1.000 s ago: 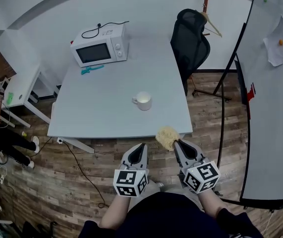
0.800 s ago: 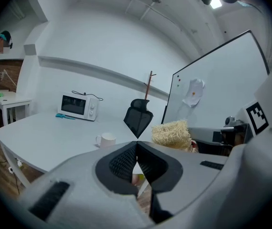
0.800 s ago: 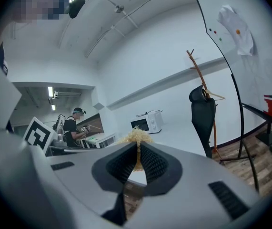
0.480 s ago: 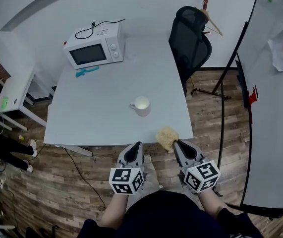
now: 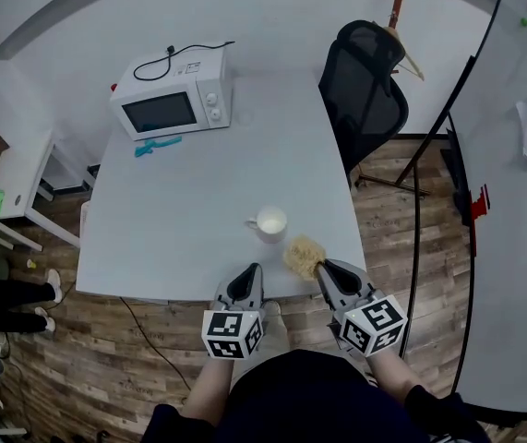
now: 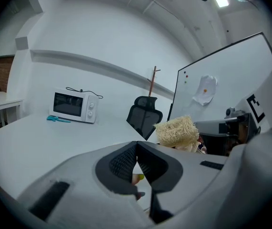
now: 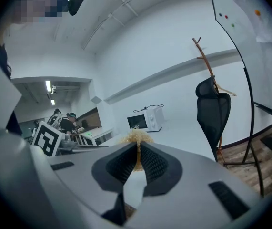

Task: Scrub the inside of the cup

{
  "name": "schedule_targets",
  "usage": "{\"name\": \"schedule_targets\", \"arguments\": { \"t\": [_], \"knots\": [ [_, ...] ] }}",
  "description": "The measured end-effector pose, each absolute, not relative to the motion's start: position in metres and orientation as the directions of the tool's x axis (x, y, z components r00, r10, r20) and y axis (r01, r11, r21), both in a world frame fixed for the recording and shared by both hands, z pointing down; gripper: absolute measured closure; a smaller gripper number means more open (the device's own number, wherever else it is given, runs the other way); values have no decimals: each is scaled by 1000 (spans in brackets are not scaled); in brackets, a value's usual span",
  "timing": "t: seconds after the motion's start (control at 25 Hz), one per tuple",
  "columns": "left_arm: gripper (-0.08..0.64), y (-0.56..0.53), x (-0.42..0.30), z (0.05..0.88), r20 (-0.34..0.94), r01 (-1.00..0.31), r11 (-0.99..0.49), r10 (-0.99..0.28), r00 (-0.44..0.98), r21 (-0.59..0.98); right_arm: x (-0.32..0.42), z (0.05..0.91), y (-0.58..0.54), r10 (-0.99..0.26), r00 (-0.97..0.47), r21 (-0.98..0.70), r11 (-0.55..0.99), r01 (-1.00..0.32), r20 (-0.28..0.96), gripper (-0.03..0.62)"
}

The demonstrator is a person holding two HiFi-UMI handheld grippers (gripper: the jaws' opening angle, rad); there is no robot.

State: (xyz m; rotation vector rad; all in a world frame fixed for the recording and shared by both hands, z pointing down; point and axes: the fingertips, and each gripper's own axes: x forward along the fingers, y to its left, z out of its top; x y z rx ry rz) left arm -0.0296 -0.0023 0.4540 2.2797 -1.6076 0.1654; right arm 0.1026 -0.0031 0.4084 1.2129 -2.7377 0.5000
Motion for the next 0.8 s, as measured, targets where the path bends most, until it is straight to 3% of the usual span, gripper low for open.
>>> {"name": "schedule_targets", "arguments": {
  "t": [0.8],
  "knots": [
    [540, -97, -69, 501, 386, -904, -390, -818, 427, 175, 67, 425, -93, -712, -639, -266, 582, -769, 291, 557]
  ]
}}
